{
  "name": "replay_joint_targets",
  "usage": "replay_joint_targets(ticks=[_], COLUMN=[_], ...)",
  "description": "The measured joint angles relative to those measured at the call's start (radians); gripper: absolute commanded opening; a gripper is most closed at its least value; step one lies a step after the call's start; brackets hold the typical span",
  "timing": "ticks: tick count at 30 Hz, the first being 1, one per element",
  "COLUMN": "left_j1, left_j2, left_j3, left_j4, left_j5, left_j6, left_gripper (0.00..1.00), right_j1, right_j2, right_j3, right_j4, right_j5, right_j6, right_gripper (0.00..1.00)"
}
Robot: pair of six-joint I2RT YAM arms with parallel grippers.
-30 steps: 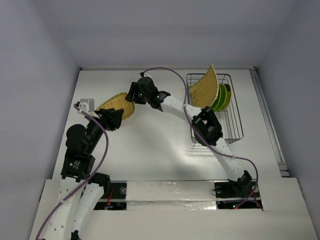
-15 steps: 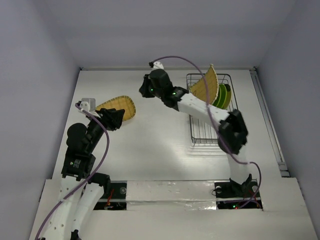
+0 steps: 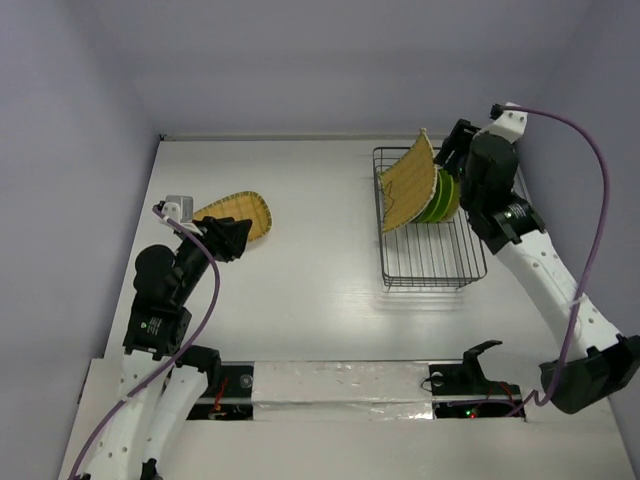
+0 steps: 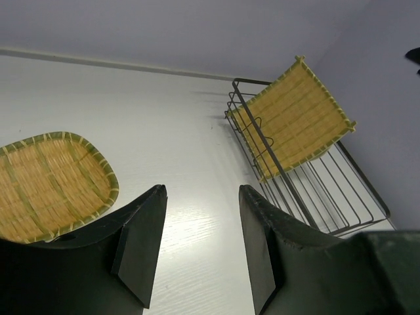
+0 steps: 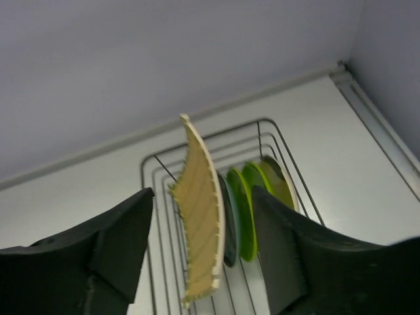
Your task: Unload the plates from the dish rack
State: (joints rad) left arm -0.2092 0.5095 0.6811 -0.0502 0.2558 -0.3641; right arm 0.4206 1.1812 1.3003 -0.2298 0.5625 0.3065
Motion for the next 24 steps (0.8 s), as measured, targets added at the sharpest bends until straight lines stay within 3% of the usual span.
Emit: replay_joint_targets(ticks=[4,9,15,17,18,21,22,24], left_j1=[0.000,0.010,0.024,0.027,0.027,0.032,0.034,0.035], left_j2=[0.006,0.008,0.009,0.011,0.013,0.014,0.014,0.014], left_j3=[0.000,0.000,0.000,0.000,0.000,0.000,0.000,0.000], left_j4=[0.000,0.000,0.000,0.000,0.000,0.000,0.000,0.000], left_j5=[0.002,0.002,0.003,0.006,0.007,0.013,0.014,0.018], left_j6=[0.000,0.000,0.000,0.000,0.000,0.000,0.000,0.000], left_gripper=[0.45,0.45,0.45,0.45,0.45,0.45,0.45,0.45], right_j1=[-0.109,-0.133,-0.168,-0.179,-0.182,-0.191,-0.191,-0.191], right_j2=[0.078,0.196,0.303,0.331,0.343,0.363,0.364,0.360], right_j3=[-0.028,-0.027,-0.018,-0.016,-0.016,-0.015,-0.013,-0.002], right_j4=[-0.037,-0.059,-0.053,-0.054,-0.054,-0.053,-0.051,-0.047], right_j5=[-0.089,-0.158,-0.243,-0.254,-0.257,-0.264,-0.270,-0.281], right_j6=[-0.008,-0.013,0.000,0.006,0.010,0.019,0.020,0.027], right_gripper=[0.69,0.66,0.53,0.44,0.30,0.17,0.08,0.04])
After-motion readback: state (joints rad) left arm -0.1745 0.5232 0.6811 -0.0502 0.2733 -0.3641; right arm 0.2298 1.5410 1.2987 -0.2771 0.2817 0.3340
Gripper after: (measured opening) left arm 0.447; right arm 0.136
